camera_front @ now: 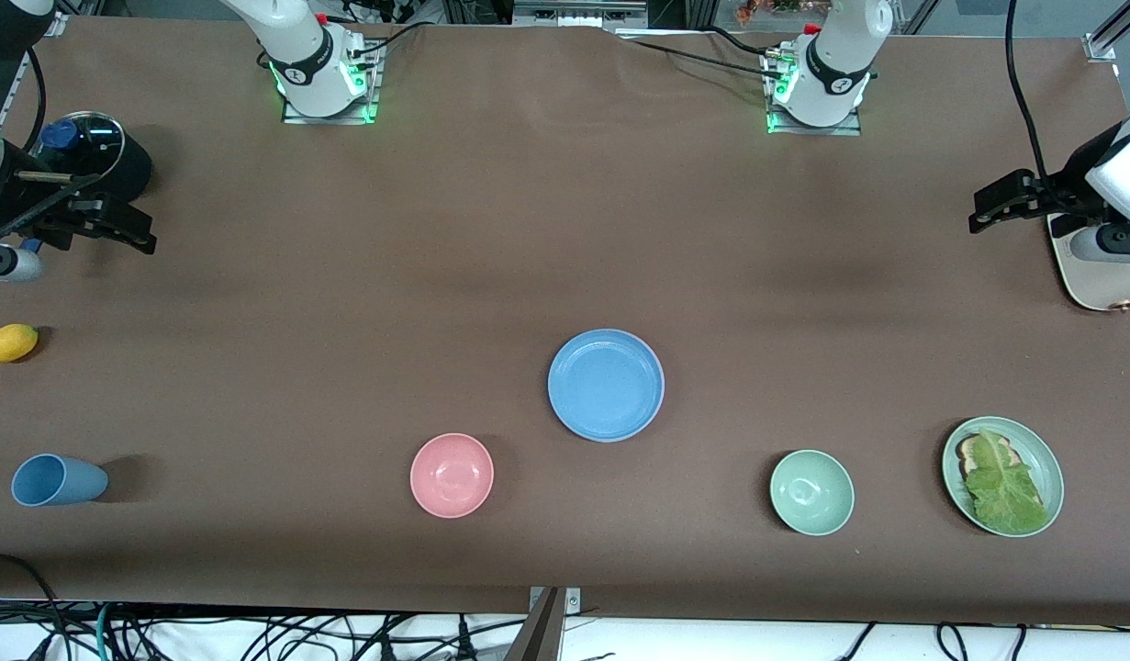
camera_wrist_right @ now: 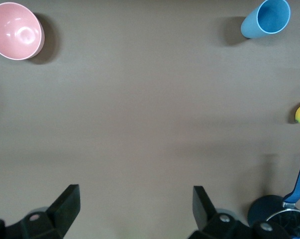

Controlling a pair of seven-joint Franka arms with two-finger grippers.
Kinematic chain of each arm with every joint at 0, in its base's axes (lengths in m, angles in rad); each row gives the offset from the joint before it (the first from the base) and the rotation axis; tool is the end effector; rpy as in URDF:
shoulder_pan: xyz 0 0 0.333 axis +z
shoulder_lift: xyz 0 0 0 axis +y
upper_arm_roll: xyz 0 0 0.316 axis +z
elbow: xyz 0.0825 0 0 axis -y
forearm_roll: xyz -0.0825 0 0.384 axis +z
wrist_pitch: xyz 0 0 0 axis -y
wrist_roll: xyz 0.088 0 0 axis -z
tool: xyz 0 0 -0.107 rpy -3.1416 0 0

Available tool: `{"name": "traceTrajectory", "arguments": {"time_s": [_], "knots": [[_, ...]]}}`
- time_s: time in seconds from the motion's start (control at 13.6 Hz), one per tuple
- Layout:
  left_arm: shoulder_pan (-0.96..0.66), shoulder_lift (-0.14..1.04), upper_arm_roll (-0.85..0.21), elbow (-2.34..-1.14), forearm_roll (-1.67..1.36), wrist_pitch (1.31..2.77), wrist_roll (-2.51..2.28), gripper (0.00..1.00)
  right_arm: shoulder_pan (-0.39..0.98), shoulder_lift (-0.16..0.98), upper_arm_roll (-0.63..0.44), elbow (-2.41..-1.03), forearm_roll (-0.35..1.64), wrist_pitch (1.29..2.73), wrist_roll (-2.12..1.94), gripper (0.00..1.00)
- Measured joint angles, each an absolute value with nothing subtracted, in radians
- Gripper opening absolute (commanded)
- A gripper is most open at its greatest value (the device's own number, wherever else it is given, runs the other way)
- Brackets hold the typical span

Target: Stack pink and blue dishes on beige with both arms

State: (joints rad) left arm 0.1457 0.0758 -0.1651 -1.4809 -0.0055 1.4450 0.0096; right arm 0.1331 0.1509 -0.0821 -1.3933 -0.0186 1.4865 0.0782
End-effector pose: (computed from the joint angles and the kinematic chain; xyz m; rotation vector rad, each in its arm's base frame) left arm 0.5642 -0.0078 0.6142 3.1191 -0.0462 -0.1729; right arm 0.5914 0.0321 0.6141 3.1056 -0.0430 -0.0855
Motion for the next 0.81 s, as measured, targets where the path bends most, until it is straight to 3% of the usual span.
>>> {"name": "traceTrajectory", "arguments": {"time_s": [0.81], "knots": [[0.146,0.076,-0.165,-1.481,-0.005,1.445,0.01,1.0,0.131,0.151,-0.089,-1.393,-0.018,1.478,0.079,1.0]]}}
